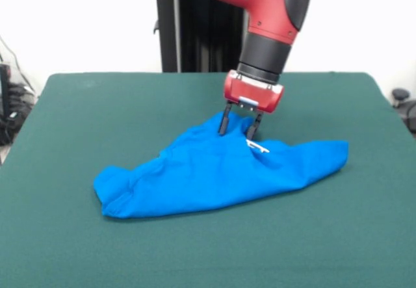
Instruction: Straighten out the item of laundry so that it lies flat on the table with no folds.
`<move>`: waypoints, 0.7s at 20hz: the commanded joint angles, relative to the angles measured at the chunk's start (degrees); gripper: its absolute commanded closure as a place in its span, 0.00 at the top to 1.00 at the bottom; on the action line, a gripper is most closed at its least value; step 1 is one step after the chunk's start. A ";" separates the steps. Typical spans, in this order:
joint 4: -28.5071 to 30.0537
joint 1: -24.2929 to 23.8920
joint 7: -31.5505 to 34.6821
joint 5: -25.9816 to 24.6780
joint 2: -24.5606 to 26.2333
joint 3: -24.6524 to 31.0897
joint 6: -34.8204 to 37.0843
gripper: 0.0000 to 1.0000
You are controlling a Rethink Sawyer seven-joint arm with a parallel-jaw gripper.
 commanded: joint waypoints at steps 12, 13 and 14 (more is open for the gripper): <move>-1.34 -0.89 9.45 -0.04 0.63 7.88 6.57 1.00; -1.30 -0.94 9.46 -0.10 0.61 7.94 6.57 1.00; -1.26 -0.98 9.46 -0.17 0.58 8.00 6.57 1.00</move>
